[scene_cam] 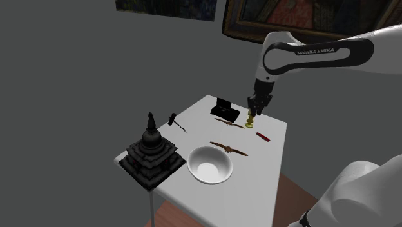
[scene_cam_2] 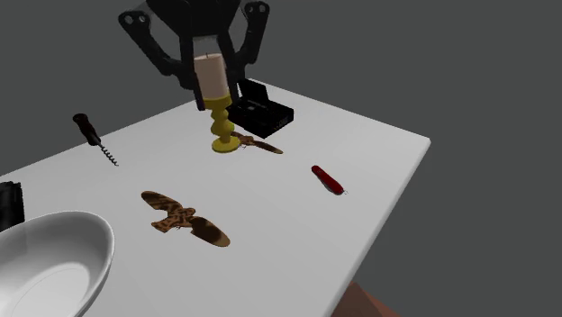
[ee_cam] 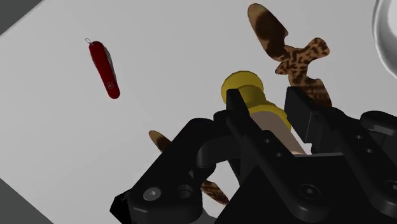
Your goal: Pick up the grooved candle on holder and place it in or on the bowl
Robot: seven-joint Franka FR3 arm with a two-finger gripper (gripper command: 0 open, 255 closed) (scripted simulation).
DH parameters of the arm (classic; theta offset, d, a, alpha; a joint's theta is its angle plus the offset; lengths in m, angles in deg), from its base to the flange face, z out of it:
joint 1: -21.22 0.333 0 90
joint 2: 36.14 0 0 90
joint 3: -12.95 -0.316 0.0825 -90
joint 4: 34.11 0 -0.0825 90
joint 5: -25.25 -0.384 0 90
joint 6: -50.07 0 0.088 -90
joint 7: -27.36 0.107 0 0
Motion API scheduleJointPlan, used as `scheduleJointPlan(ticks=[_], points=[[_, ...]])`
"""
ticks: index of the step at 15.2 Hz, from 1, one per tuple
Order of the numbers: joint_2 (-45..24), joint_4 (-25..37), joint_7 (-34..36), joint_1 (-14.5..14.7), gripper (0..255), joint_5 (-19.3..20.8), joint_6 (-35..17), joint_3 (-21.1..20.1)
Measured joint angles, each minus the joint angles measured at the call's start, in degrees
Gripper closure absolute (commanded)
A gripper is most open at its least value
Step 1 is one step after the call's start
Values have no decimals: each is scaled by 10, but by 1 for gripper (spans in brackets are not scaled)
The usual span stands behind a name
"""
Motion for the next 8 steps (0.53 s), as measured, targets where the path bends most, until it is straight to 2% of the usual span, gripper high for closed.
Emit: scheduleJointPlan(ticks=[4,8], points=[[25,-22,55,22,255,-16,6,-40],[26,-18,109,46,255,-38,13,-81]])
